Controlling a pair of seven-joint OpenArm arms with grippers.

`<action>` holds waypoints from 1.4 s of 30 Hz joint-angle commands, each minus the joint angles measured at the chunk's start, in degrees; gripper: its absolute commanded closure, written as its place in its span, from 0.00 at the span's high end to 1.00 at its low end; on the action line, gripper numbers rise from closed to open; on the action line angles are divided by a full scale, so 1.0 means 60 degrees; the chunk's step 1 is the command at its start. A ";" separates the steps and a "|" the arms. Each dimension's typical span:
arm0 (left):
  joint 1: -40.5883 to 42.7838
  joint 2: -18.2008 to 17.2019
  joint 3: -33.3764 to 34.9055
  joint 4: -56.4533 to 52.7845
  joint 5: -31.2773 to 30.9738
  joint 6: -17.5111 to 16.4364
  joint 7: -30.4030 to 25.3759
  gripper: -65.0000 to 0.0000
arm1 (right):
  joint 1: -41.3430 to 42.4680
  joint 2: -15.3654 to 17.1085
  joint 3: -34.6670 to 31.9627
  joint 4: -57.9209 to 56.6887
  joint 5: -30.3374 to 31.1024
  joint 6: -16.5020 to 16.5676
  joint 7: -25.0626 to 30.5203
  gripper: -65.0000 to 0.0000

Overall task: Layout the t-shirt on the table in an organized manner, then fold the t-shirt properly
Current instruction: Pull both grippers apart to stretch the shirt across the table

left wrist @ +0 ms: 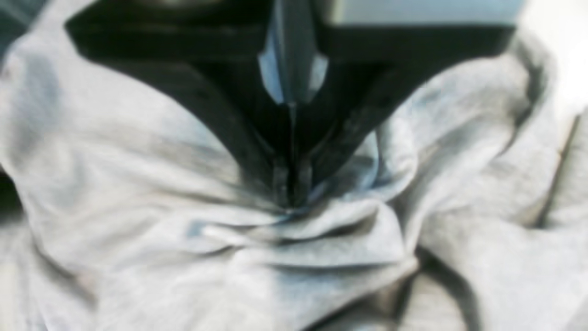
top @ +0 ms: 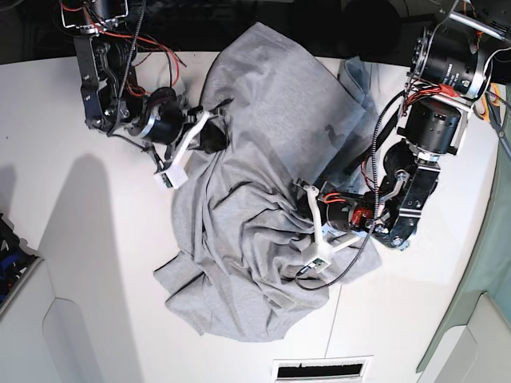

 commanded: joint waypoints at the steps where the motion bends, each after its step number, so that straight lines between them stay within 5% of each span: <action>1: -0.0299 -0.0273 -0.0055 0.0342 -0.0226 -0.0007 -0.0109 0.02 | 0.0412 0.0047 0.0062 0.0153 0.0076 -0.0036 0.0200 0.00; 7: -0.0087 -0.1537 -0.0055 0.1140 -0.1603 -0.0029 0.0007 0.02 | 0.2044 0.0047 0.0062 -0.0219 -0.0863 -0.0102 0.0321 0.00; 13: 0.0809 -0.2364 -0.0055 0.1727 -0.2998 -0.0852 0.0466 0.02 | 0.4160 0.0018 0.0062 -0.2772 -0.1366 -0.0102 0.1647 0.00; 21: 0.2743 -0.2561 -0.0055 0.2433 -0.3034 -0.0871 0.0459 0.02 | 0.5683 -0.0270 0.0047 -0.6211 -0.3140 -0.0087 0.2565 0.00; 26: 0.3304 -0.2590 -0.0055 0.2047 -0.2342 -0.0827 0.0339 0.02 | 0.5544 -0.0153 -0.0178 -0.7111 -0.3264 0.0000 0.2594 0.00; 32: 0.2827 -0.2597 -0.0069 0.0885 -0.1016 -0.0244 -0.0233 0.02 | 0.5093 0.0532 -0.0233 -0.6961 -0.2710 0.0084 0.2470 0.00; 42: 0.0310 -0.2590 -0.0091 -0.1661 0.0350 0.0189 -0.0874 0.02 | 0.2677 0.1945 -0.0226 -0.4033 0.0186 0.0095 0.0492 0.00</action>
